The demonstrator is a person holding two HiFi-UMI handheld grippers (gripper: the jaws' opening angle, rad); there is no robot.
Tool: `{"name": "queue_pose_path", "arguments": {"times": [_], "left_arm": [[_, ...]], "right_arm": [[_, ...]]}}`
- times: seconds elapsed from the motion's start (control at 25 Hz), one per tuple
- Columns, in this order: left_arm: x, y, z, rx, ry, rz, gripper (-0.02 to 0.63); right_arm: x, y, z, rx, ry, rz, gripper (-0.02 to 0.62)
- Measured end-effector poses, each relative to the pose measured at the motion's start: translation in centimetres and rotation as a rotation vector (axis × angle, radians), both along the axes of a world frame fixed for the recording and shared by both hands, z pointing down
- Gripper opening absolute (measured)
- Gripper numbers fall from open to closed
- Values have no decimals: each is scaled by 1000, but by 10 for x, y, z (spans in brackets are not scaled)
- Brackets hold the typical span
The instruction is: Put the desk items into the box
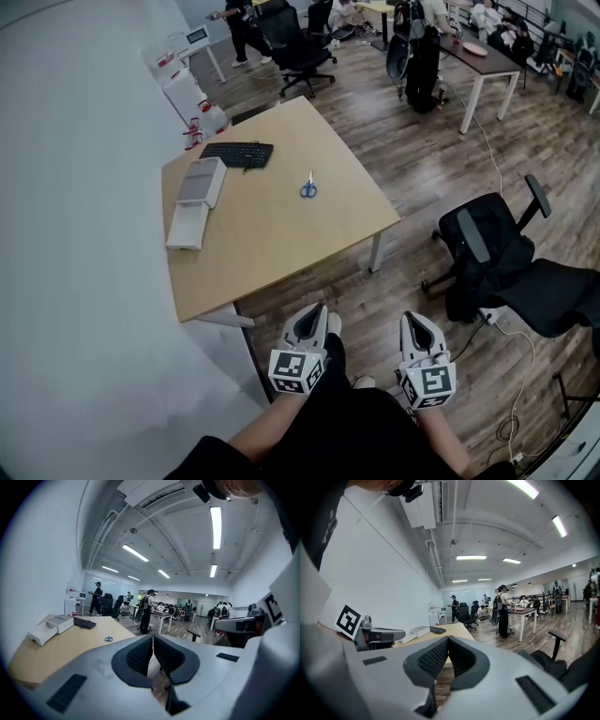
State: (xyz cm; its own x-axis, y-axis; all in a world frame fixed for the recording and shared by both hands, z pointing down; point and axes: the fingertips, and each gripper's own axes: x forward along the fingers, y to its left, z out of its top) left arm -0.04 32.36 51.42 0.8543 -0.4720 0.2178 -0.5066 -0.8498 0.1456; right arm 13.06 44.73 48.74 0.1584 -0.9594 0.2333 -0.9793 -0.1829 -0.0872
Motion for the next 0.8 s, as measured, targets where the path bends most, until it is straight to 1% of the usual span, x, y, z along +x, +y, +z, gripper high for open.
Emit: {"name": "queue_pose_path", "arguments": {"times": [0.12,0.28,0.52,0.68,0.8], "left_arm": [[15,-29,1,0,19,-1,20],[32,-77,5,-13,12,-18,20],[53,-150,5,-44,12,13,20],[56,-200,5,-42,21,4,20],[51,-235,6,-42,28,0,20]], "right_arm": [[13,-27,3,-19,12,-5,60],[31,-73,9,-63,22,-14,60],[54,-146,7,-113,39,-2,60],[63,-197,7,-140,50,27,60],[61,-236,8,-147,52,16,60]]}}
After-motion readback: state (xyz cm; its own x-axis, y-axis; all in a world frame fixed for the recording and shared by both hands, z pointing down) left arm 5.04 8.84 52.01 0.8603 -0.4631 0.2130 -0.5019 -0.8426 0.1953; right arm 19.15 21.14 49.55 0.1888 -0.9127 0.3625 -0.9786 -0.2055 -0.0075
